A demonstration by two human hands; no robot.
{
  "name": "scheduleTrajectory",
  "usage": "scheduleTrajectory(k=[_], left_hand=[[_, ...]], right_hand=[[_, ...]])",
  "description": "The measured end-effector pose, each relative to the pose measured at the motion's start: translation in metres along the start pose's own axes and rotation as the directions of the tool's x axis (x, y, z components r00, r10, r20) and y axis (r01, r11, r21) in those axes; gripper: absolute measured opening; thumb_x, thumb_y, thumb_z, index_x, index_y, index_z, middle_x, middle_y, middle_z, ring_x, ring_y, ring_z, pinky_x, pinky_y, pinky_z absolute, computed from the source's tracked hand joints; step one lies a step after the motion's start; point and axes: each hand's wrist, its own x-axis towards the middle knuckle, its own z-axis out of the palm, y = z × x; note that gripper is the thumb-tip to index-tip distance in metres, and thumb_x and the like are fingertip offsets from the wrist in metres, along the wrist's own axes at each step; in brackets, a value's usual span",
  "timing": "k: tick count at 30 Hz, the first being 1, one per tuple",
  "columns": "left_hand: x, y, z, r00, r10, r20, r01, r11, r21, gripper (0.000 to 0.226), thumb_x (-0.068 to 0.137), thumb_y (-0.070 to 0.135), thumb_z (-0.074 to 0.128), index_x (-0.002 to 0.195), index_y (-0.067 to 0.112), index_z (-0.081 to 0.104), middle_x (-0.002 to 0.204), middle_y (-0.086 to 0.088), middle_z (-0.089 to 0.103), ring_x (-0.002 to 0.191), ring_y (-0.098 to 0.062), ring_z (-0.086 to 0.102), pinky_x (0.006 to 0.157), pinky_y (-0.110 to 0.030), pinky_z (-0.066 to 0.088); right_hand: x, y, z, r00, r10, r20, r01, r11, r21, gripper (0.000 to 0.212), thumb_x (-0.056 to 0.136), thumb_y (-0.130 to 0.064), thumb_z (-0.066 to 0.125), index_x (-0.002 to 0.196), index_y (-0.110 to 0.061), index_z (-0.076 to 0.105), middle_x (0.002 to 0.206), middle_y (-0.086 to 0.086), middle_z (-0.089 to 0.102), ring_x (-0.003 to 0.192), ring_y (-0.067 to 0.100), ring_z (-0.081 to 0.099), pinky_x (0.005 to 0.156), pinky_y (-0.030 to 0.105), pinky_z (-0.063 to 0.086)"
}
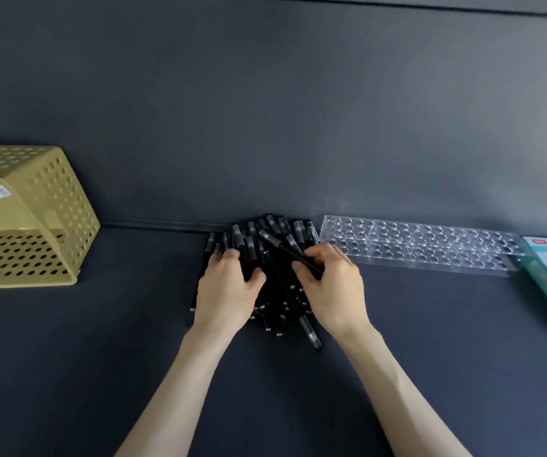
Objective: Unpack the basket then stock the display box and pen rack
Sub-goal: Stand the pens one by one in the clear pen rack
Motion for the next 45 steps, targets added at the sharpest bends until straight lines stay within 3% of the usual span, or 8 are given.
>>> scheduleTrajectory(k=[6, 9, 19, 22, 25, 34, 41, 45], left_hand=[[0.015, -0.008, -0.010, 0.992, -0.040, 0.119, 0.051, 0.995, -0.084, 0.029, 0.086, 0.035, 0.065, 0.092, 0.006, 0.061, 0.075, -0.008, 0.066, 0.073, -0.023, 0.064, 0.068, -0.034, 0.050], [0.022, -0.012, -0.012, 0.977, -0.076, 0.201, 0.106, 0.985, -0.140, 0.033, 0.083, 0.035, 0.067, 0.075, 0.004, 0.059, 0.058, -0.007, 0.049, 0.055, -0.020, 0.049, 0.051, -0.026, 0.037], [0.006, -0.011, -0.018, 0.985, 0.056, 0.162, 0.012, 0.920, -0.391, 0.028, 0.100, 0.025, 0.040, 0.077, 0.010, 0.043, 0.052, 0.007, 0.038, 0.036, -0.003, 0.037, 0.036, -0.008, 0.030], [-0.010, 0.001, -0.022, 0.990, 0.125, 0.062, -0.065, 0.808, -0.585, 0.022, 0.102, 0.022, 0.035, 0.084, 0.011, 0.041, 0.059, 0.005, 0.055, 0.046, -0.003, 0.051, 0.045, -0.017, 0.042], [-0.021, 0.018, -0.015, 0.988, 0.117, 0.101, -0.002, 0.661, -0.750, 0.018, 0.103, 0.018, 0.033, 0.088, 0.011, 0.040, 0.056, 0.008, 0.048, 0.044, -0.009, 0.043, 0.040, -0.023, 0.037], [-0.031, 0.069, 0.016, 0.962, 0.172, 0.210, 0.128, 0.397, -0.909, 0.041, 0.091, 0.023, 0.063, 0.053, 0.028, 0.048, 0.048, 0.011, 0.024, 0.040, -0.008, 0.017, 0.035, -0.017, 0.016], [-0.053, 0.093, 0.053, 0.959, 0.210, 0.189, 0.067, 0.481, -0.874, 0.026, 0.090, 0.029, 0.063, 0.066, 0.021, 0.055, 0.049, 0.010, 0.026, 0.040, -0.008, 0.020, 0.036, -0.016, 0.018], [-0.047, 0.092, 0.060, 0.994, 0.055, 0.091, 0.055, 0.468, -0.882, 0.025, 0.098, 0.034, 0.048, 0.090, 0.012, 0.057, 0.051, 0.009, 0.033, 0.040, -0.006, 0.024, 0.035, -0.017, 0.019]], right_hand=[[-0.002, -0.003, -0.002, 0.999, 0.006, -0.036, -0.007, 1.000, -0.002, 0.013, 0.086, -0.026, 0.065, 0.094, -0.016, 0.067, 0.088, -0.001, 0.063, 0.081, 0.019, 0.057, 0.075, 0.030, 0.043], [-0.003, -0.004, -0.004, 0.999, -0.024, -0.049, 0.023, 1.000, -0.018, 0.015, 0.088, -0.026, 0.063, 0.096, -0.015, 0.070, 0.087, 0.001, 0.061, 0.080, 0.023, 0.058, 0.075, 0.035, 0.046], [-0.012, -0.009, -0.012, 0.991, -0.106, -0.076, 0.107, 0.994, 0.013, 0.019, 0.096, -0.024, 0.050, 0.108, -0.017, 0.064, 0.081, -0.008, 0.056, 0.082, 0.017, 0.042, 0.089, 0.026, 0.031], [-0.021, -0.011, -0.023, 0.996, -0.085, 0.021, 0.074, 0.948, 0.308, 0.010, 0.098, -0.019, 0.046, 0.096, -0.024, 0.055, 0.068, -0.006, 0.058, 0.067, 0.008, 0.046, 0.069, 0.015, 0.035], [-0.030, -0.011, -0.038, 0.987, -0.074, 0.142, -0.016, 0.838, 0.546, 0.012, 0.099, -0.014, 0.044, 0.095, -0.016, 0.055, 0.066, -0.004, 0.061, 0.062, 0.010, 0.046, 0.062, 0.025, 0.041], [-0.041, 0.028, -0.087, 0.948, -0.114, 0.298, -0.064, 0.847, 0.528, 0.010, 0.095, -0.011, 0.050, 0.094, -0.009, 0.060, 0.061, -0.010, 0.052, 0.060, 0.006, 0.044, 0.063, 0.019, 0.038], [-0.037, 0.057, -0.111, 0.965, -0.132, 0.226, 0.017, 0.892, 0.451, 0.010, 0.091, -0.019, 0.060, 0.082, -0.022, 0.064, 0.066, -0.012, 0.061, 0.060, 0.001, 0.051, 0.063, 0.012, 0.042], [-0.018, 0.067, -0.113, 0.989, -0.068, 0.132, -0.001, 0.886, 0.463, 0.014, 0.089, -0.012, 0.060, 0.083, -0.023, 0.056, 0.076, -0.001, 0.067, 0.069, 0.020, 0.061, 0.070, 0.033, 0.052]])
